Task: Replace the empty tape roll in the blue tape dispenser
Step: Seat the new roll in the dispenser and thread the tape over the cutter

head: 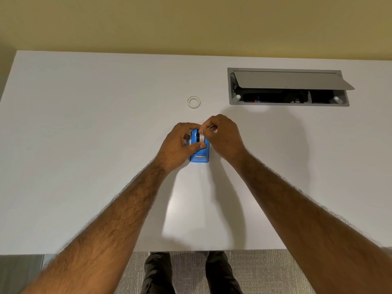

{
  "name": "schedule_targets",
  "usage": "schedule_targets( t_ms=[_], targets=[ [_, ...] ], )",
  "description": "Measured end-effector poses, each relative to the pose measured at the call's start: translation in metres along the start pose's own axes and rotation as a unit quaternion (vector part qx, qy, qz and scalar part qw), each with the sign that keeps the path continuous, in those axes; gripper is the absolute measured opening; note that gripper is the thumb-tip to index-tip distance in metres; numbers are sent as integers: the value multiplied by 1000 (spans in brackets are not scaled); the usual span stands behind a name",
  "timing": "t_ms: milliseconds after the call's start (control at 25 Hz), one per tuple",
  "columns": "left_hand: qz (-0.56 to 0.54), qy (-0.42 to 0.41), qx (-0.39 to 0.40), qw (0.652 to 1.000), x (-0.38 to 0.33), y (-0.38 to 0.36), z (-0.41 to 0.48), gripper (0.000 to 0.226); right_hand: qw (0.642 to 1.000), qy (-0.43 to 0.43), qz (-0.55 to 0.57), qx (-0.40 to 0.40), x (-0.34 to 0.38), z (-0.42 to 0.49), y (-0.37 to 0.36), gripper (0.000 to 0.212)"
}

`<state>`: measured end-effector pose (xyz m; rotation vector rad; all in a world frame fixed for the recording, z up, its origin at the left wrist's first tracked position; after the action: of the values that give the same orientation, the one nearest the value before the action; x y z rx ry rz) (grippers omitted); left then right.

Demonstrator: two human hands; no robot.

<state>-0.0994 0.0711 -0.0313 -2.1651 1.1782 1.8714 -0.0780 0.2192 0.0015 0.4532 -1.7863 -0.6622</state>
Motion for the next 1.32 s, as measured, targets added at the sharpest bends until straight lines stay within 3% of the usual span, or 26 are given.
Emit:
schedule_targets(
  t_ms=[240,480,920,1200,1320],
  targets=[
    [0,-16,-13,1000,-3,4,1,34,1000,-9,25,-4,-2,-1,2,11],
    [25,-14,10,1000,-2,1,3,48,999,-19,33,-8,-7,0,1,12],
    [-11,-15,-9,1000,0,2,1,35,999,-11,49,-7,-2,-4,3,10],
    [-29,-17,-11,999,0,1,-2,40,1000,-21,19,-2,5,-6,3,5],
    [-24,-19,-10,999,1,2,-3,45,1000,-11,17,9,10,-6,5,12]
  ],
)
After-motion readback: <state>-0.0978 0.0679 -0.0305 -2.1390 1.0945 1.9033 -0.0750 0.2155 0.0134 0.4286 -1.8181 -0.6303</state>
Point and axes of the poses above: each hand's wrist, its own z-axis towards the middle knuckle, its own y-axis out of the back of the hand, x = y × z, the point moved 6 cm from there along z, towards the middle knuckle, and after that the axes turned 4 degrees about x, right-handed, at the moved point
